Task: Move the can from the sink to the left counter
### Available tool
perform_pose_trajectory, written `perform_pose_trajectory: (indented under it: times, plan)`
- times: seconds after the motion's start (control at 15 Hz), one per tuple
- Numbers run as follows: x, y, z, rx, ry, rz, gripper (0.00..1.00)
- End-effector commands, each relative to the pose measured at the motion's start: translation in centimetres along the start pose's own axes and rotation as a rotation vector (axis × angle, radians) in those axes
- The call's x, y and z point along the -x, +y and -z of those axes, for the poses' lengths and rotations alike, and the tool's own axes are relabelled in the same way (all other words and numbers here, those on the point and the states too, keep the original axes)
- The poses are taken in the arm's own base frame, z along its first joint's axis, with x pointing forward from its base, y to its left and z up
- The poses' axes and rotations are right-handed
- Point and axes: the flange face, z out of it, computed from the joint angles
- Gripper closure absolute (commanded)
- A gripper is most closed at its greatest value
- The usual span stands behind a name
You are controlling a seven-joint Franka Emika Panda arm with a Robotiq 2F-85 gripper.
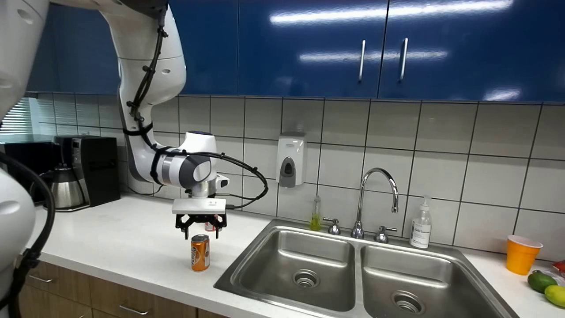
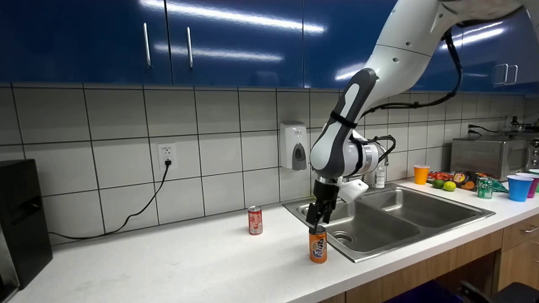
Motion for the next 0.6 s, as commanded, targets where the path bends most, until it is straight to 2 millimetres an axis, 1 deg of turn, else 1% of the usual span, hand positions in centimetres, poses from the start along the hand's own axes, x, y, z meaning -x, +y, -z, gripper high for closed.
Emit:
perform_pose_trajectory:
  times: [0.0,0.2,0.27,0.4,0.53]
  plan:
    - [1.1,-0.8,3.2,-0.01,-0.027,0.012,0.0]
    - [1.9,-1.6,4.9,-0.011,-0.056,0.013,0.0]
    - [0.8,-0.9,2.8,-0.005,-0.037,0.001,0.0]
    - [1.2,-1.2,3.8,-0.004,-0.046,0.003,0.0]
    - [1.4,-1.3,4.1,-0.001,-0.046,0.004,0.0]
